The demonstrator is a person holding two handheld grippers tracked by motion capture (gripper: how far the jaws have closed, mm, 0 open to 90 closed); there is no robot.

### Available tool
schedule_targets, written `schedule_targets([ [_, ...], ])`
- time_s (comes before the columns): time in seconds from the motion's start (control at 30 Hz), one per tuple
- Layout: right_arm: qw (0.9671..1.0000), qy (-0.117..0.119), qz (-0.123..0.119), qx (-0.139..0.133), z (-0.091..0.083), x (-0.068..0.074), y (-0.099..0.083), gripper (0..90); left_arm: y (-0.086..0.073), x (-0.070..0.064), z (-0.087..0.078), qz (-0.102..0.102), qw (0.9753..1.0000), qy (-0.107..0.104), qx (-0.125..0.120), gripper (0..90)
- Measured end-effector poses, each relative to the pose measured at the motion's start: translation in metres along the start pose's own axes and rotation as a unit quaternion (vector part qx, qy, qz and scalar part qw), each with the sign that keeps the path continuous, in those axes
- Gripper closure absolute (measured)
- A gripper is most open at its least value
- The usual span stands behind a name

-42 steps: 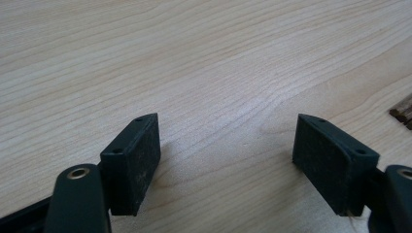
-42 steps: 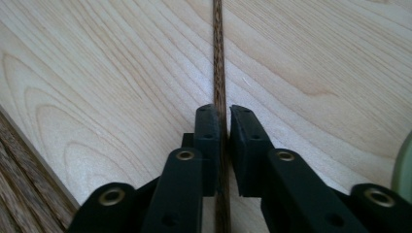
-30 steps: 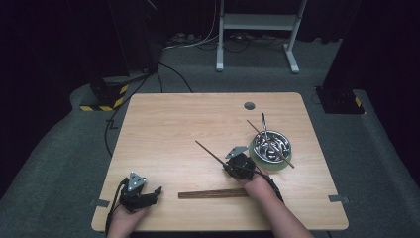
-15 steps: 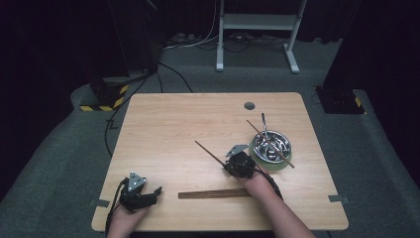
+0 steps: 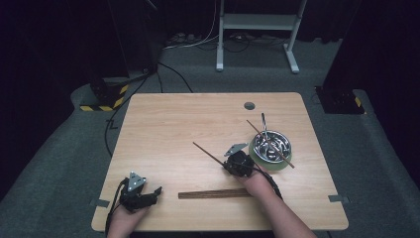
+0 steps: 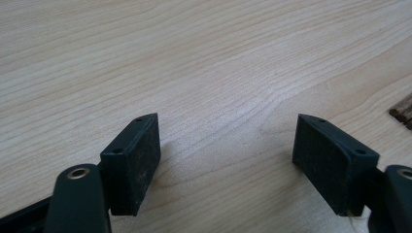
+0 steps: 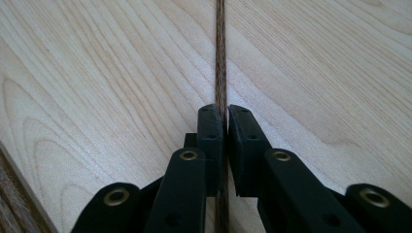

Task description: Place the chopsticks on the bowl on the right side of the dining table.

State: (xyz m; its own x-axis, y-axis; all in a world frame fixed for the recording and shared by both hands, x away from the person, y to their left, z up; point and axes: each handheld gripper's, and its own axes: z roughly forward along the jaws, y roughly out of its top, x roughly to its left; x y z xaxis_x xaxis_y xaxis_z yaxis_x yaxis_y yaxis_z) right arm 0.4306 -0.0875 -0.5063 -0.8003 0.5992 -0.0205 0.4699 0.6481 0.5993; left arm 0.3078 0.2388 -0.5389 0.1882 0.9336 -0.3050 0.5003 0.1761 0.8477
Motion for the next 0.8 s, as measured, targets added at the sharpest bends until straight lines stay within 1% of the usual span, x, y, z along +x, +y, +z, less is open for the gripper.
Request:
schedule_targets([
  [0.1,1.0,-0.001,0.001,0.004,-0.001,-0.001,0.003,83.8,0.0,0.0,0.0,0.0,1.0,0.0,0.001,25.4],
  [0.13,1.0,-0.001,0.006,-0.002,-0.004,-0.002,0.004,83.9,0.0,0.0,0.0,0.0,1.0,0.0,0.0,25.4],
  [0.17,1.0,-0.001,0.006,-0.002,-0.004,-0.002,0.004,83.9,0.0,0.0,0.0,0.0,1.0,0.0,0.0,25.4],
  [0.23,0.9999,0.0,0.01,-0.011,-0.009,-0.003,0.005,83.9,0.0,0.0,0.0,0.0,1.0,0.0,0.0,25.4],
  [0.33,0.9998,-0.011,0.0,-0.015,-0.016,0.0,0.006,83.9,0.0,0.0,0.0,0.0,1.0,-0.001,0.0,25.4],
  [0.37,0.9997,-0.017,-0.005,-0.017,-0.021,0.003,0.005,83.9,0.0,0.0,0.0,0.0,1.0,0.0,0.001,25.4],
  [0.43,0.9996,-0.021,-0.008,-0.018,-0.023,0.003,0.004,83.9,0.0,0.0,0.0,0.0,1.0,0.0,0.001,25.5],
  [0.47,0.9996,-0.018,-0.01,-0.018,-0.025,0.003,0.004,84.0,0.0,0.0,-0.001,0.001,1.0,-0.001,0.002,25.5],
  [0.5,0.9995,-0.022,-0.011,-0.021,-0.027,0.004,0.003,84.0,0.0,-0.001,0.0,0.0,1.0,-0.001,0.0,25.6],
  [0.53,0.9994,-0.022,-0.012,-0.023,-0.03,0.005,0.002,84.0,0.0,0.0,-0.001,0.008,1.0,-0.001,0.004,25.6],
  [0.6,0.9994,-0.023,-0.012,-0.024,-0.032,0.005,0.002,84.0,0.0,0.0,-0.001,0.008,1.0,-0.001,0.005,25.6],
  [0.63,0.999,-0.032,-0.015,-0.029,-0.034,0.006,0.001,84.0,0.0,0.0,-0.001,0.008,1.0,-0.001,0.005,25.6],
  [0.67,0.9989,-0.032,-0.011,-0.032,-0.036,0.007,0.001,84.0,0.0,-0.001,-0.001,-0.001,1.0,-0.001,0.0,25.6],
  [0.7,0.9988,-0.029,-0.01,-0.038,-0.042,0.006,0.0,84.0,0.0,-0.001,0.0,-0.005,1.0,-0.002,-0.004,25.6],
  [0.73,0.9988,-0.029,-0.01,-0.038,-0.042,0.006,0.0,84.0,0.0,-0.001,0.0,-0.003,1.0,-0.002,-0.002,25.6],
  [0.77,0.9985,-0.034,-0.007,-0.042,-0.047,0.004,-0.001,84.0,0.0,0.0,-0.001,0.004,1.0,-0.002,0.0,25.6],
  [0.8,0.9985,-0.034,-0.007,-0.042,-0.047,0.004,-0.001,84.0,0.0,0.0,-0.001,0.004,1.0,-0.002,0.0,25.6],
])
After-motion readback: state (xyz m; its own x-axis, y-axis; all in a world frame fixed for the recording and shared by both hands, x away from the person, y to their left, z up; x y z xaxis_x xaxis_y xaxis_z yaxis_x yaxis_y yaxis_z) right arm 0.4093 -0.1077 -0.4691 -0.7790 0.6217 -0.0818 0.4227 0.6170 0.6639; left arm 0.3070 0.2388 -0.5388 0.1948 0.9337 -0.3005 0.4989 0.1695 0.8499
